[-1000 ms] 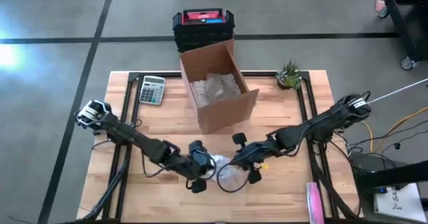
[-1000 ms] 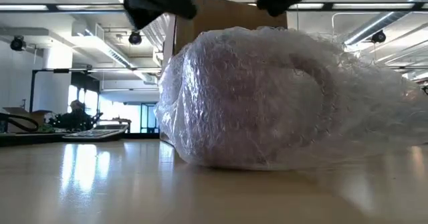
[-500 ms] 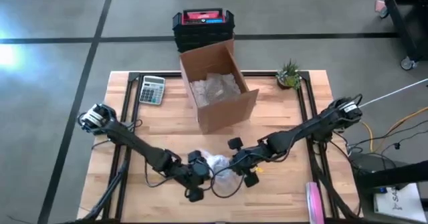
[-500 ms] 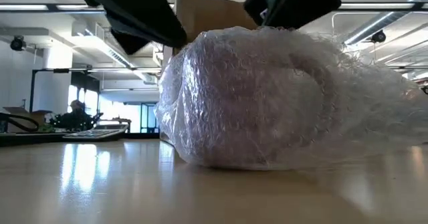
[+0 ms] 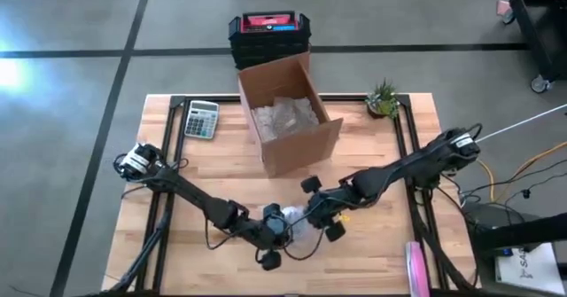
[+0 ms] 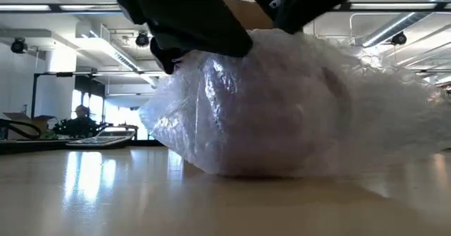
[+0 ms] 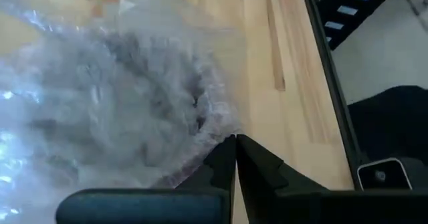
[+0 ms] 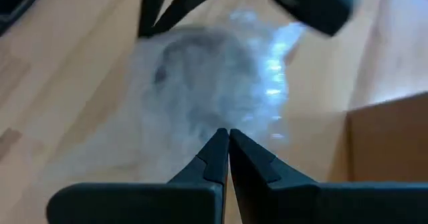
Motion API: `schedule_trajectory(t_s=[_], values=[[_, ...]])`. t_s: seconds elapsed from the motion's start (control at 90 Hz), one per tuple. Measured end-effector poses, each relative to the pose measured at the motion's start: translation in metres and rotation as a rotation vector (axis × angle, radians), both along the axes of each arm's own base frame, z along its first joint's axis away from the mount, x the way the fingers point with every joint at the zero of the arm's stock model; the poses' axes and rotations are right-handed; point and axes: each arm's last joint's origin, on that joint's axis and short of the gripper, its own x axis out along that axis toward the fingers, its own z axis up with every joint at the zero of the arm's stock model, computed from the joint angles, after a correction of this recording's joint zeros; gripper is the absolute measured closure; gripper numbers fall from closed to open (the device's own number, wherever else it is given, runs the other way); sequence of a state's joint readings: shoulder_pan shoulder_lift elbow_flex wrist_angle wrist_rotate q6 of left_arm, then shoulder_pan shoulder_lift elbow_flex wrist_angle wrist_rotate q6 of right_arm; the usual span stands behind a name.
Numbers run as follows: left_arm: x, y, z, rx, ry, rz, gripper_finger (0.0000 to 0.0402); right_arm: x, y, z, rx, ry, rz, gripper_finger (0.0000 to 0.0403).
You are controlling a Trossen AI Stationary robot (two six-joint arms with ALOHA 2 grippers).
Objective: Wrap mug
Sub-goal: Wrap the purple mug with the bubble wrap
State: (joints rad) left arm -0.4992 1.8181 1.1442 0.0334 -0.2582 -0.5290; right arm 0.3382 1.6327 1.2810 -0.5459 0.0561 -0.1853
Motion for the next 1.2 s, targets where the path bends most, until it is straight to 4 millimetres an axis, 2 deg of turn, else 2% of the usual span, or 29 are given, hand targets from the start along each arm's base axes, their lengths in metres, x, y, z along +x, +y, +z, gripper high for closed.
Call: schedule_trajectory(t_s=[0.133,0.533,0.756,0.856,1.0,1.089,1.2], values=[[-0.002,0.001,0.008,-0.006,-0.004,-0.001,0.0402,0.004,0.007,0.010,0.032,-0.060,0.020,0.0403],[-0.029,0.009,0.039,-0.007,0.068,0.010,0.0402,0.010,0.014,0.014,0.070,-0.145,0.023,0.0403],[-0.029,0.011,0.041,0.033,0.048,0.041,0.0402,0.015,0.017,0.007,0.072,-0.136,-0.006,0.0403],[-0.029,0.011,0.041,0.034,0.048,0.040,0.0402,0.014,0.018,0.006,0.026,-0.067,-0.040,0.0403],[-0.029,0.011,0.041,0.036,0.050,0.039,0.0402,0.016,0.020,0.016,-0.002,-0.028,-0.081,0.0403],[-0.029,0.011,0.041,0.038,0.050,0.039,0.0402,0.023,0.020,0.005,-0.014,0.001,-0.088,0.0403],[-0.029,0.011,0.041,0.038,0.050,0.038,0.0402,0.031,0.021,-0.019,-0.045,0.061,-0.088,0.0403]])
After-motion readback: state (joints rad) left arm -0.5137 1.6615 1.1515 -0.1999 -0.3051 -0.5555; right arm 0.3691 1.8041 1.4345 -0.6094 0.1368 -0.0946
